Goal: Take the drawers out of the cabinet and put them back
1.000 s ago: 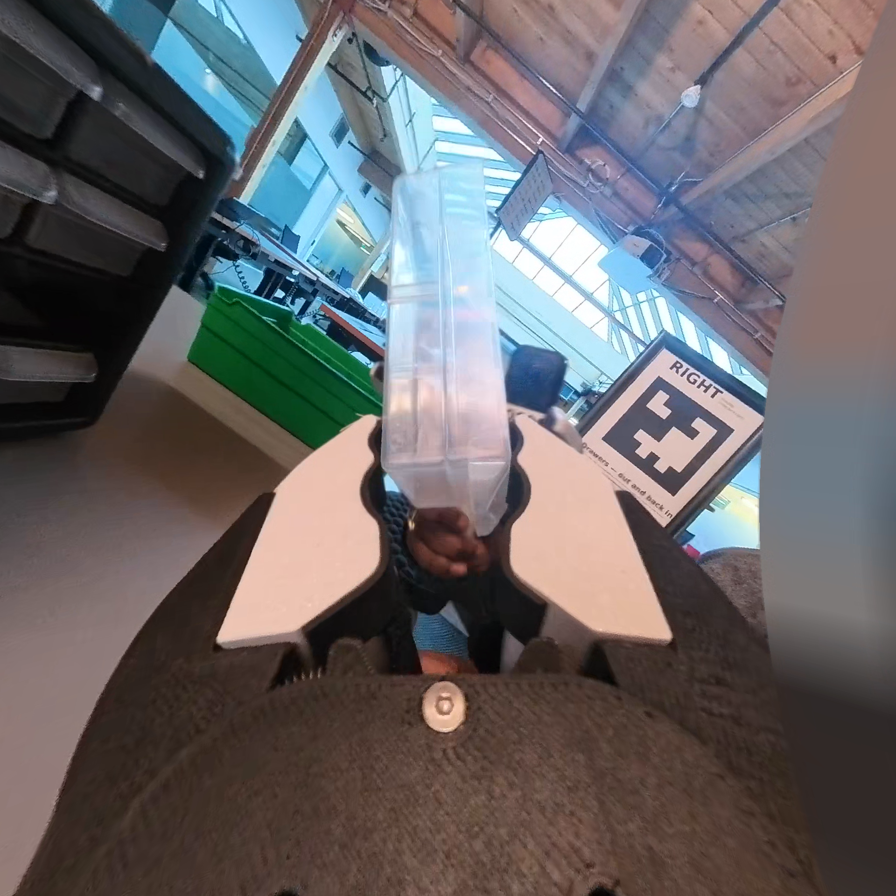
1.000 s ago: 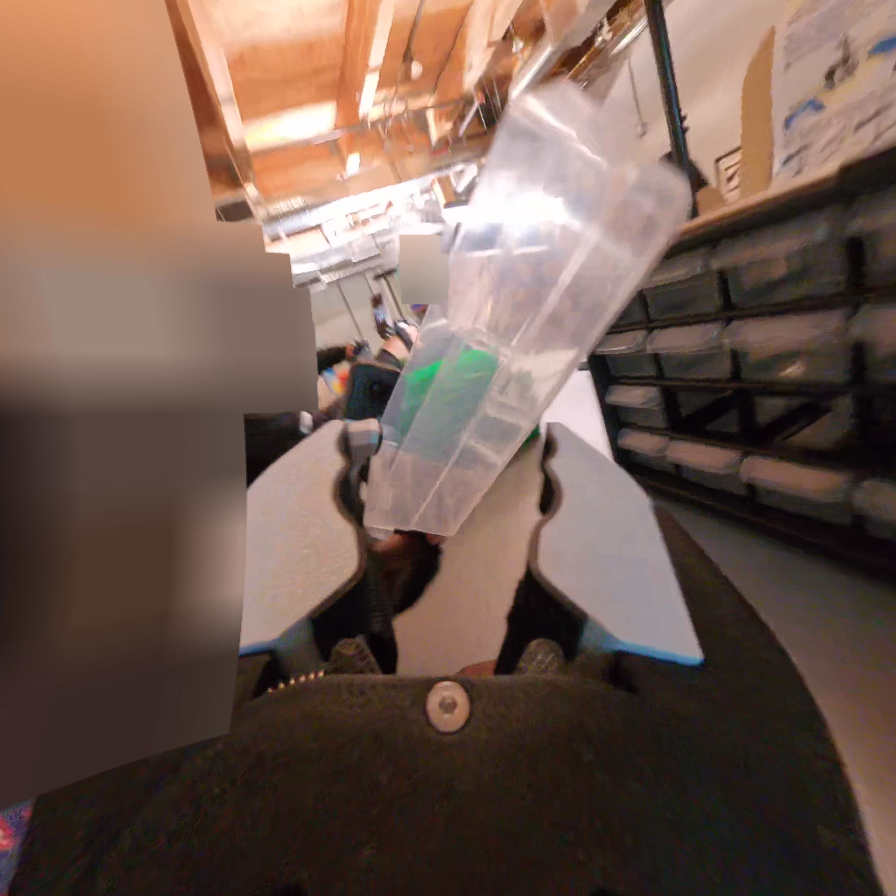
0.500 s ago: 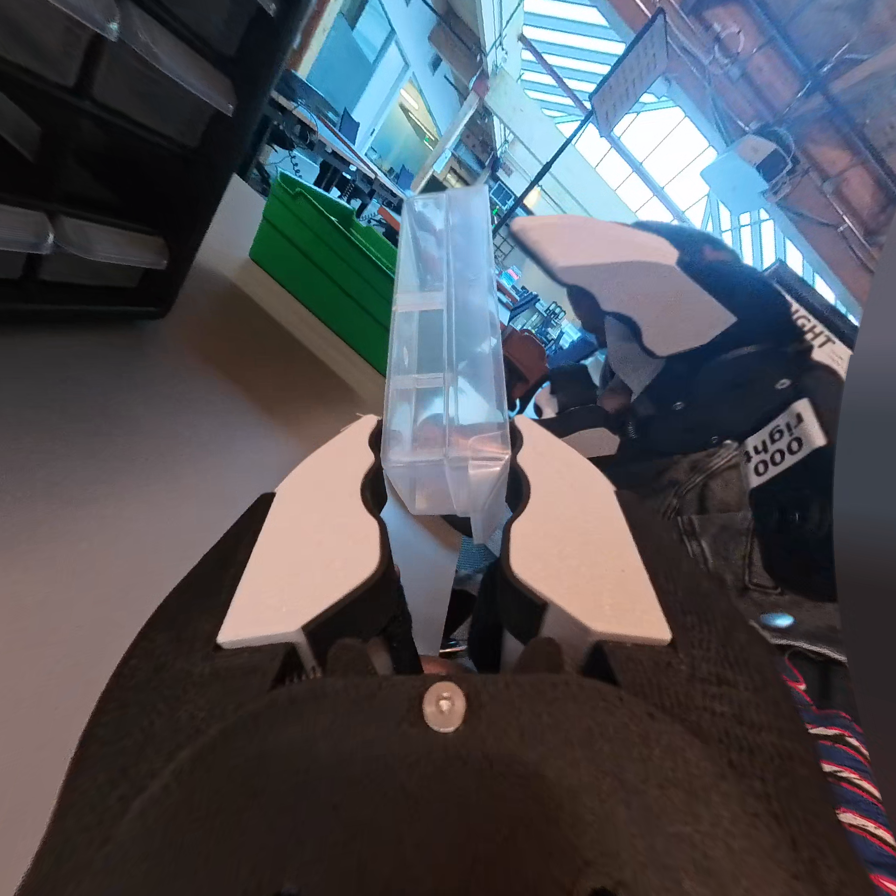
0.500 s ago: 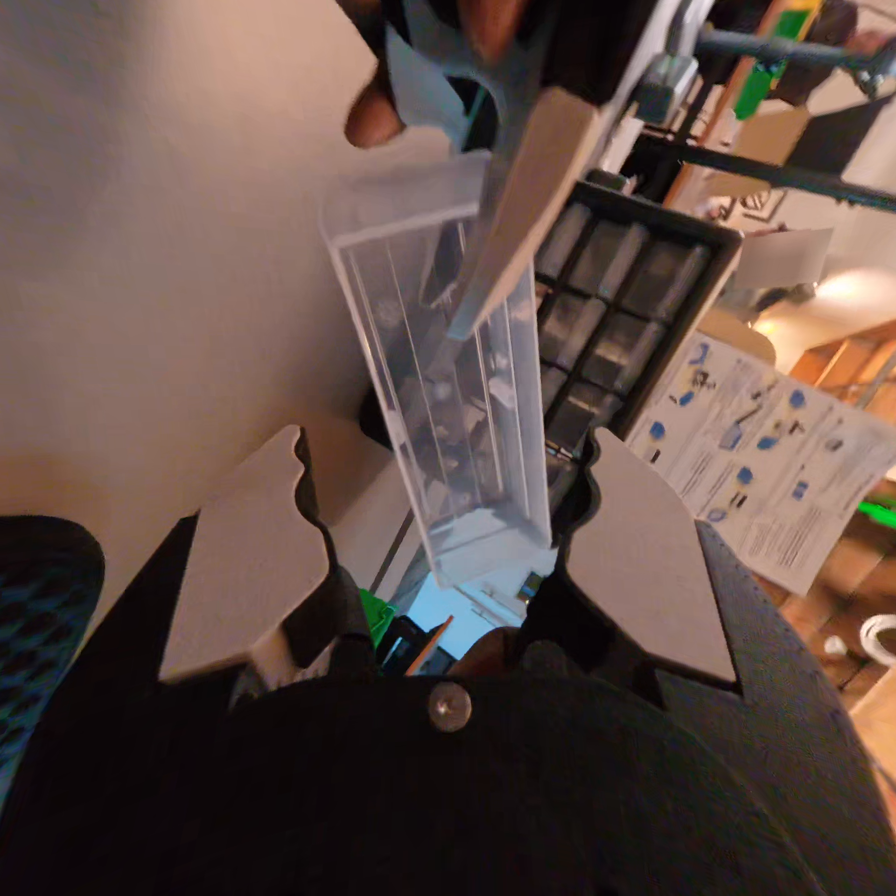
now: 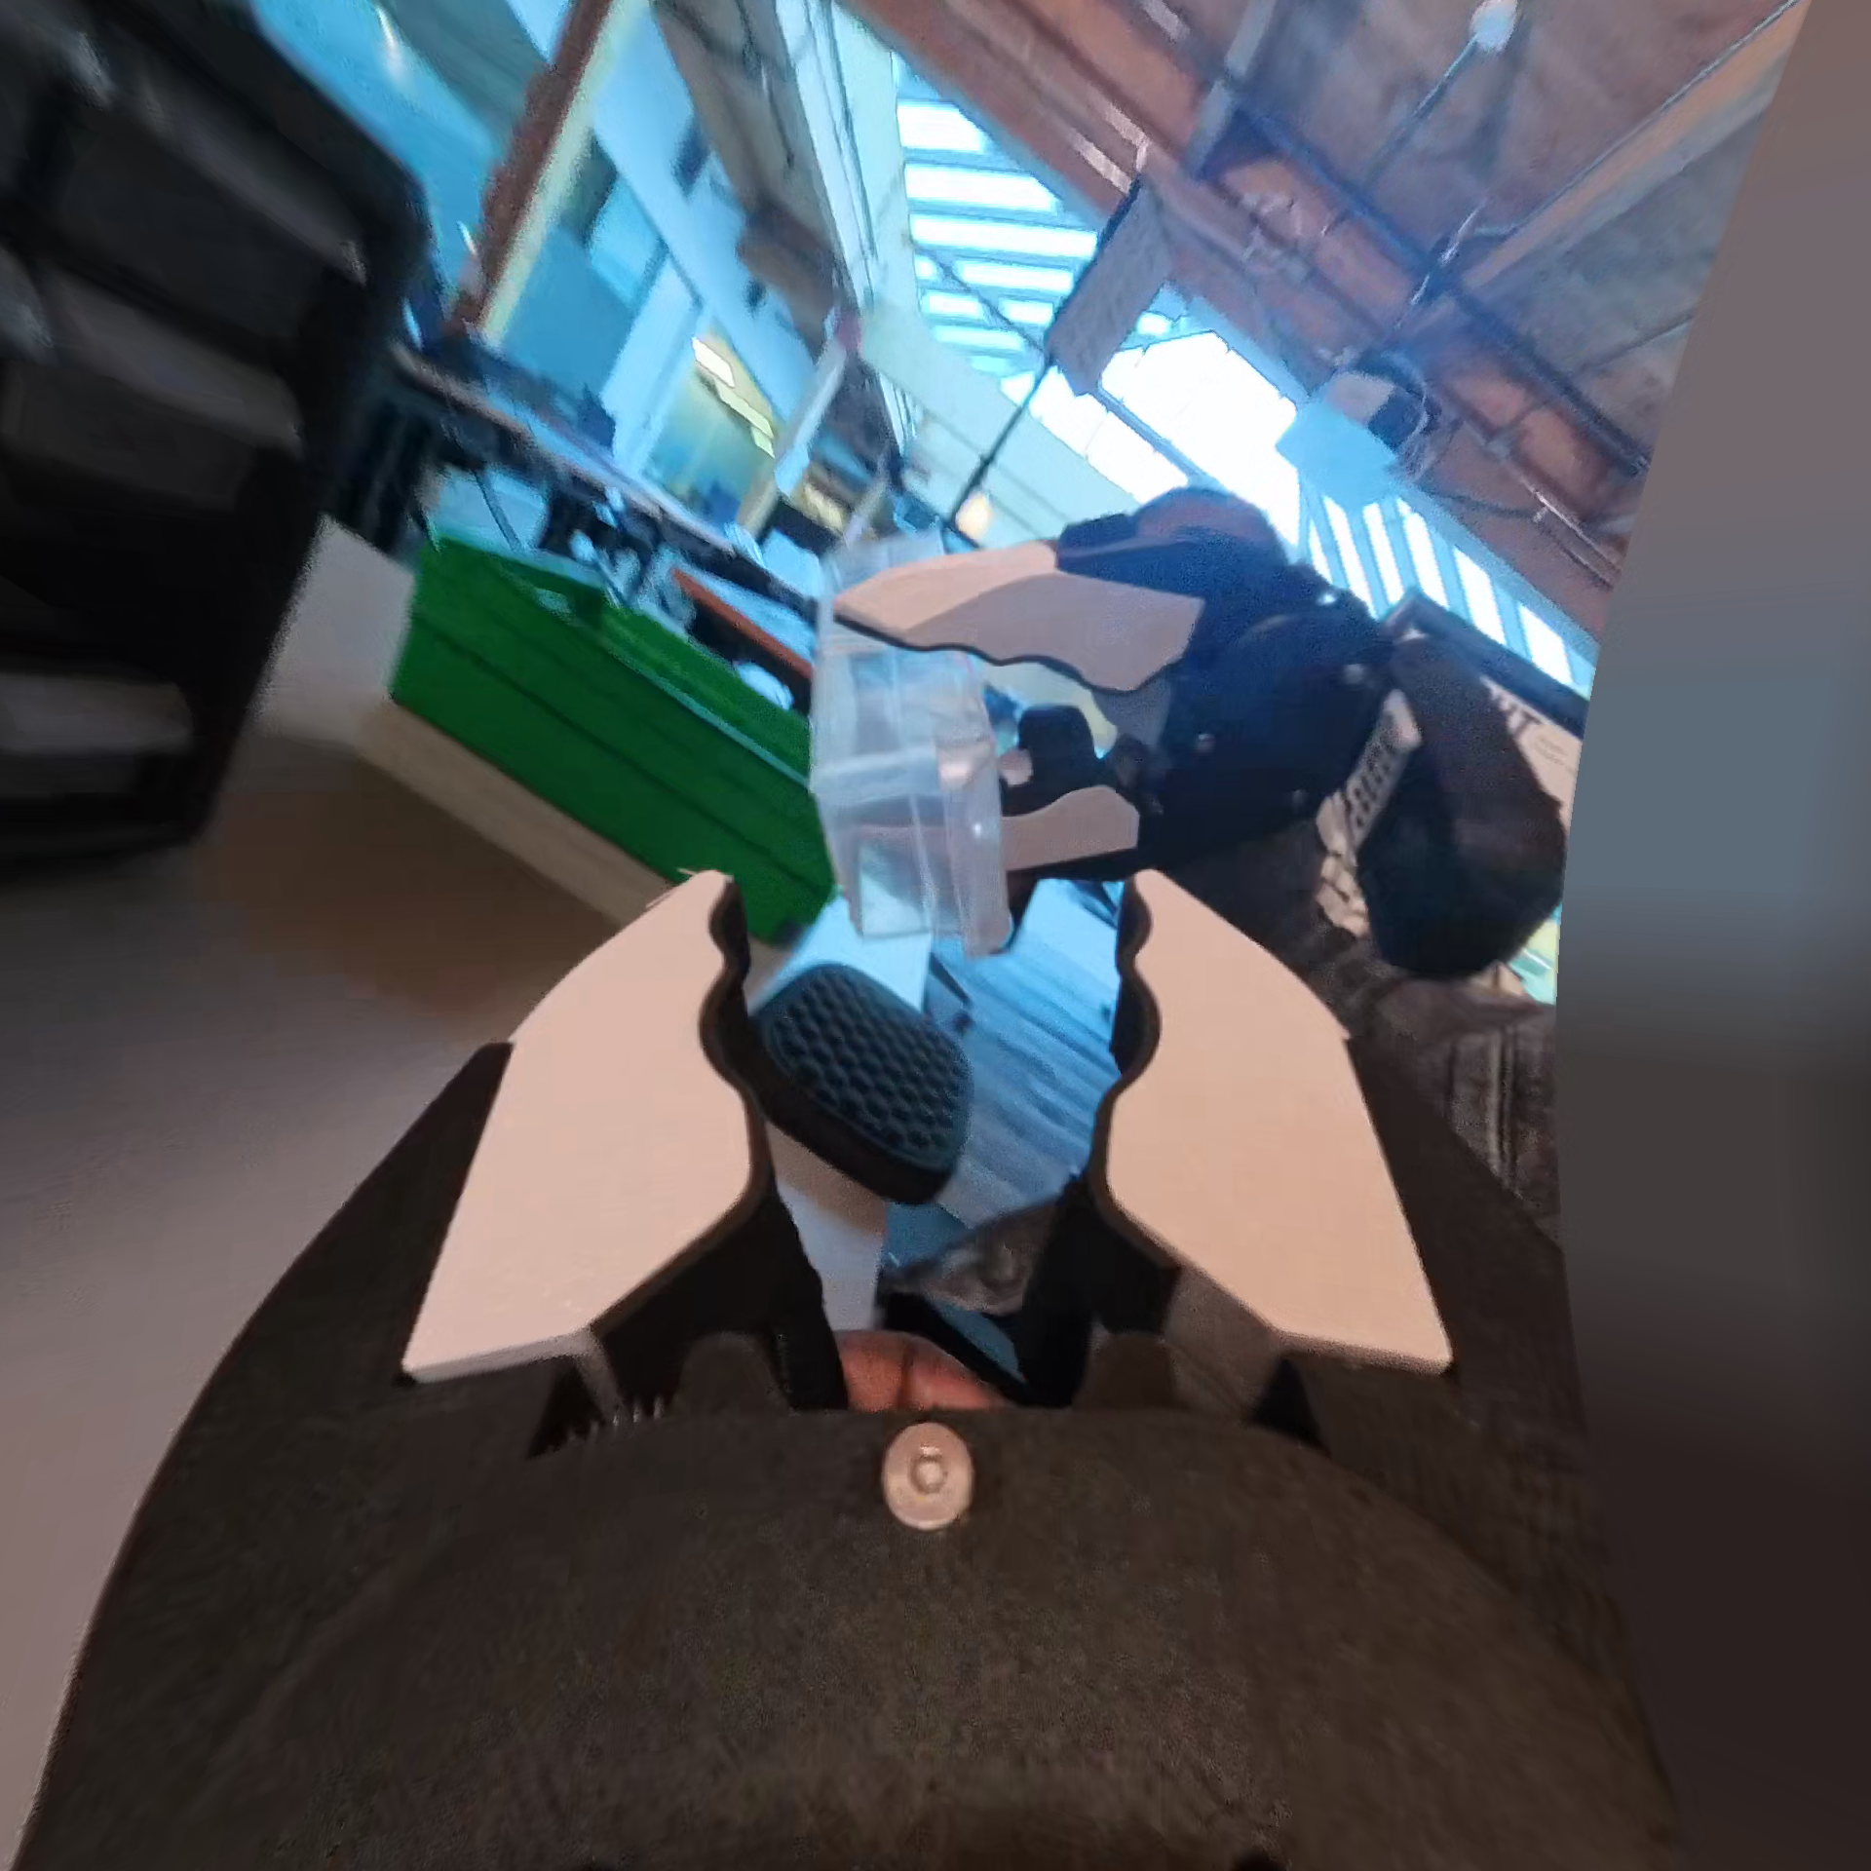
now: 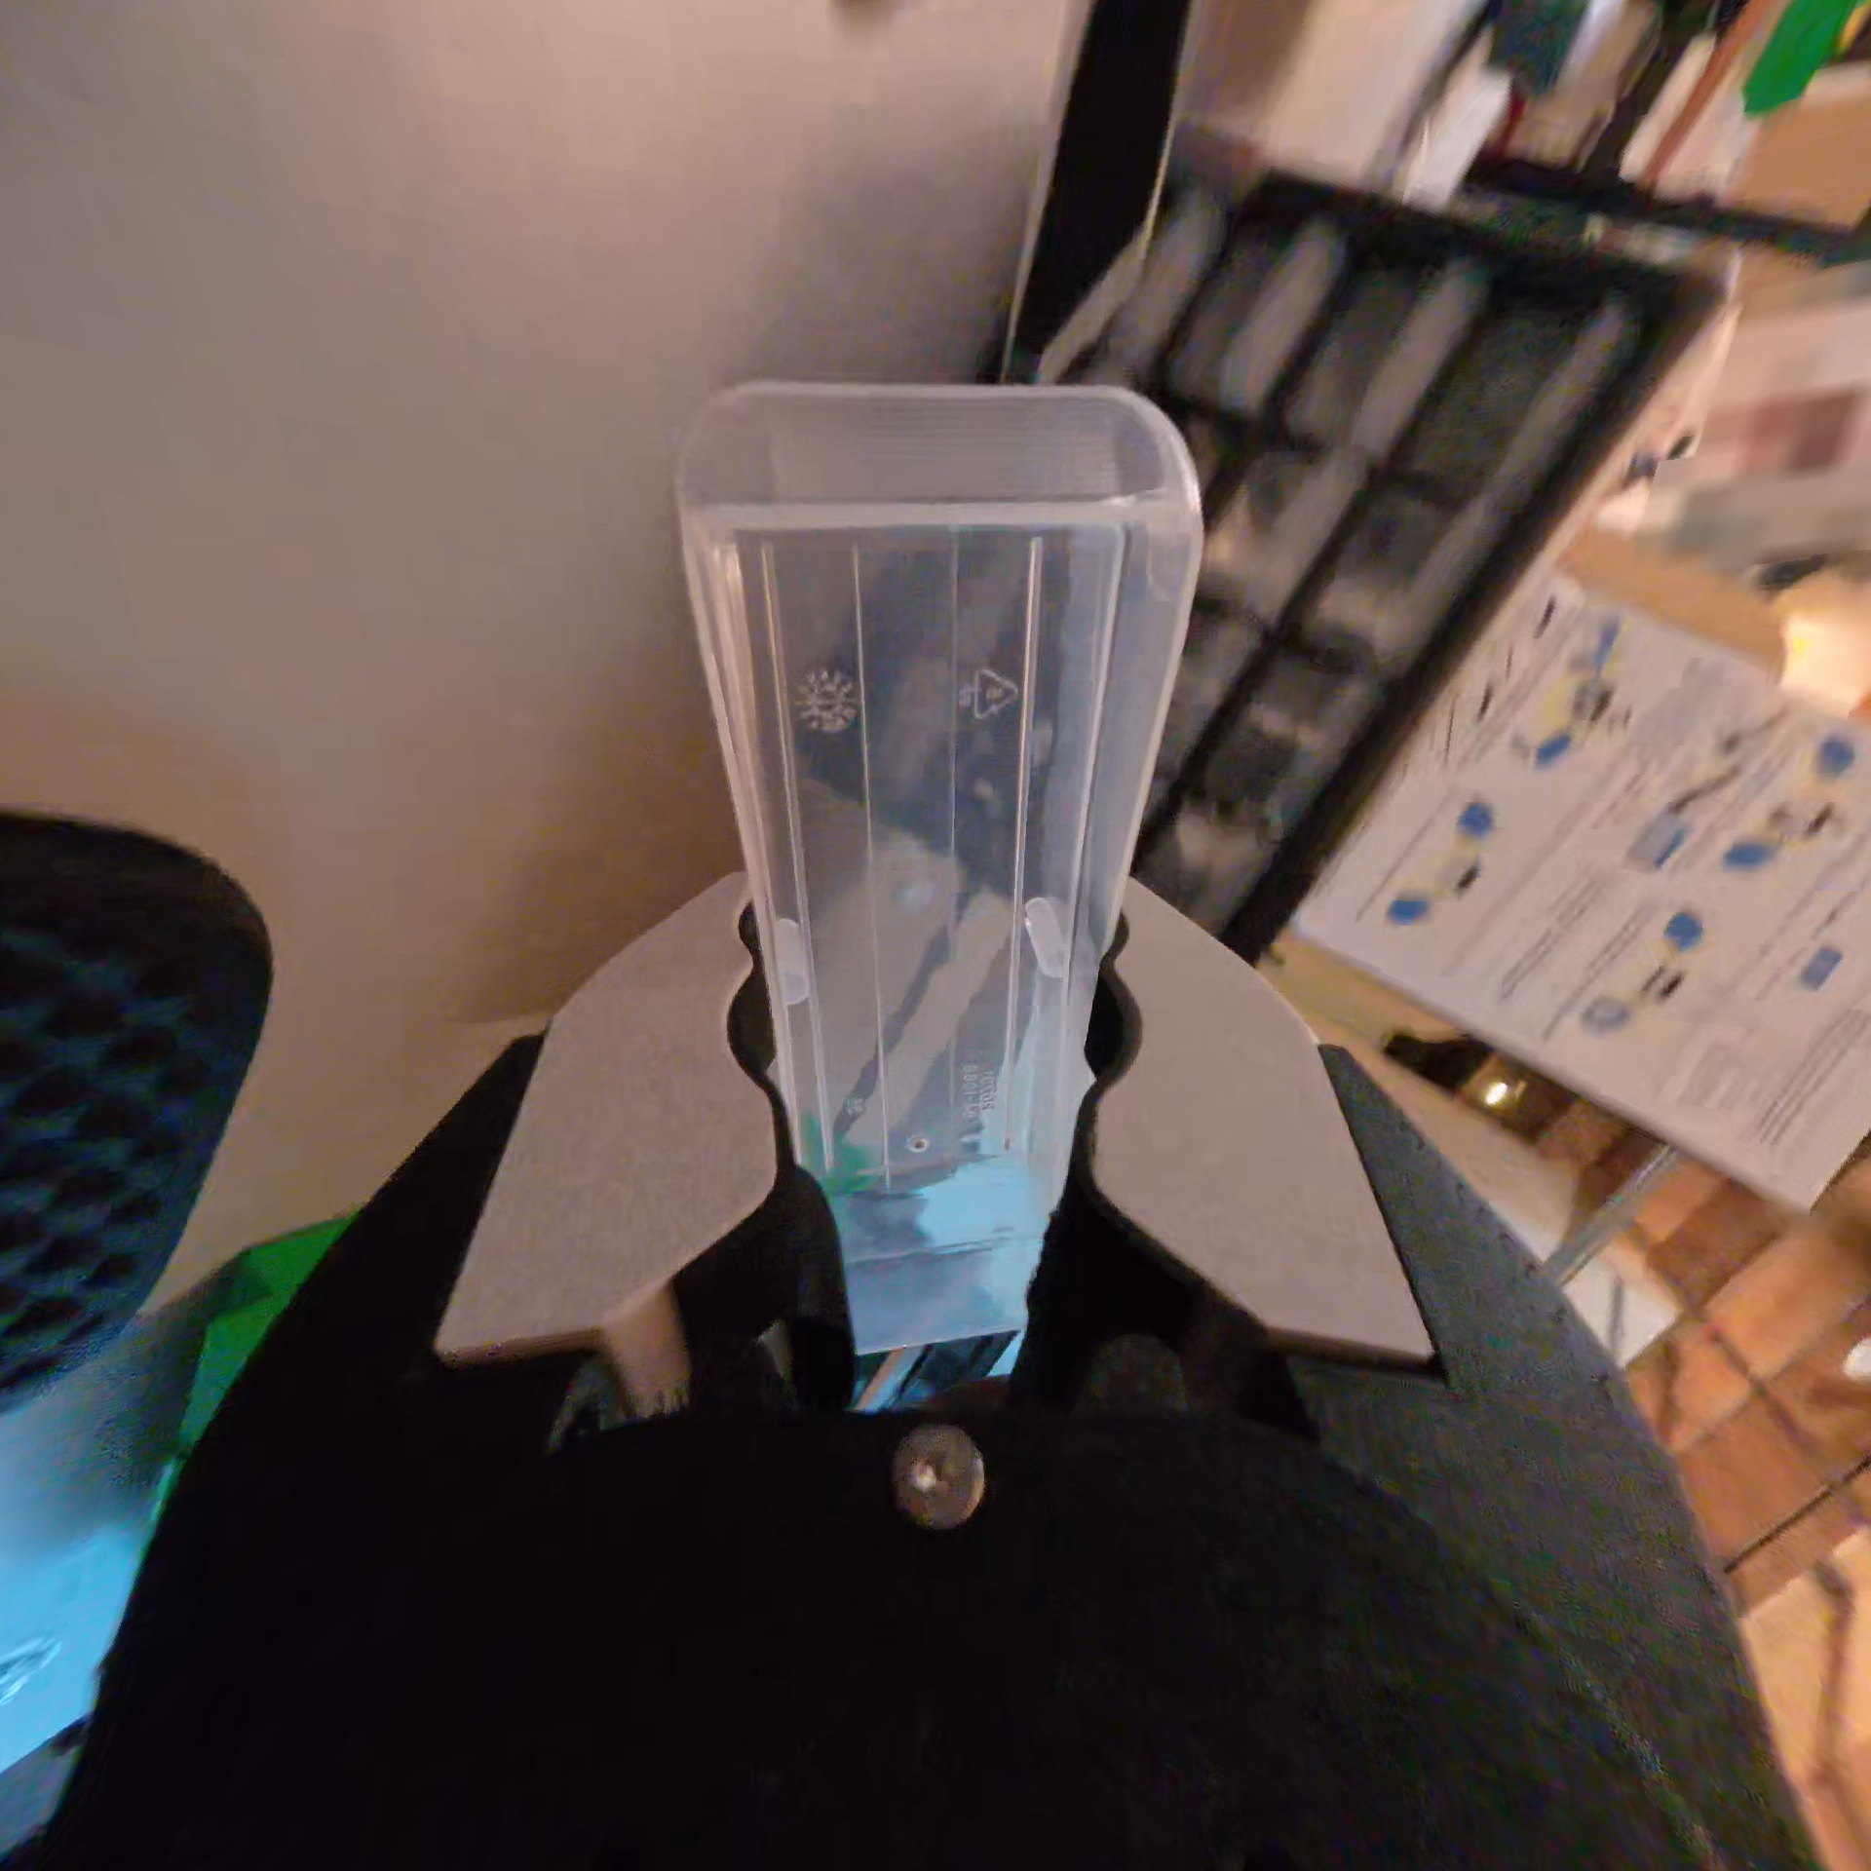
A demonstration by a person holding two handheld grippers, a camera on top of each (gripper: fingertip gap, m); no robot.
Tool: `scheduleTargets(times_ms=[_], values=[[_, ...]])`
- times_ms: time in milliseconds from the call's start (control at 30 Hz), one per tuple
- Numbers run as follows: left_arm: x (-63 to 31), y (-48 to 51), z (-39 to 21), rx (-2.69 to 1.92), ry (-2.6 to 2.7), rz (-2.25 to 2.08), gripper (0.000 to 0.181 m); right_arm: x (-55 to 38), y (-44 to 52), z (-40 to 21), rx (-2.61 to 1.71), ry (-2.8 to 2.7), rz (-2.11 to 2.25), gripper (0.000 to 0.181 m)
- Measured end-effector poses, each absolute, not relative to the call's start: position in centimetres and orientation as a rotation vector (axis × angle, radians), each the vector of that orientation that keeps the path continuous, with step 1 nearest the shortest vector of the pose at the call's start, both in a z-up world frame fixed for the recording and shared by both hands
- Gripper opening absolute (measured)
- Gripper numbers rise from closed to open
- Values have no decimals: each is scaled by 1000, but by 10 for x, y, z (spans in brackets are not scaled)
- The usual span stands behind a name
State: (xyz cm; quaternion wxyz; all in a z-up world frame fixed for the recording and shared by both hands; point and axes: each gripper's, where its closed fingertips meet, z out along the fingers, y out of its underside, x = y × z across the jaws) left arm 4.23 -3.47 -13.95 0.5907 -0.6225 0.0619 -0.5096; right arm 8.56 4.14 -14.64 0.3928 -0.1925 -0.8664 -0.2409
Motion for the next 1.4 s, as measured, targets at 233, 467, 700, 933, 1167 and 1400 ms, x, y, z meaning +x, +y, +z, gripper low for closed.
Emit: scheduleTargets(times_ms=[233, 467, 700, 933, 1167, 1400], values=[[-56, -39, -104, -1239, -19, -579, 64, 239, 202, -90, -1183, -2040, -840, 60], [-90, -57, -75, -1110, -30, -376, 56, 343, 263, -185, -1575, -2267, -780, 61], [-85, -53, -80, -1130, 4, -344, 52, 349, 268, -265, -1722, -2386, -603, 61], [-86, -51, -82, -1133, 10, -336, 50, 345, 285, -290, -1720, -2369, -548, 62], [-84, -49, -84, -1140, 16, -337, 48, 336, 299, -293, -1656, -2335, -523, 63], [-80, -47, -86, -1150, 35, -331, 48, 331, 311, -292, -1653, -2302, -550, 65]])
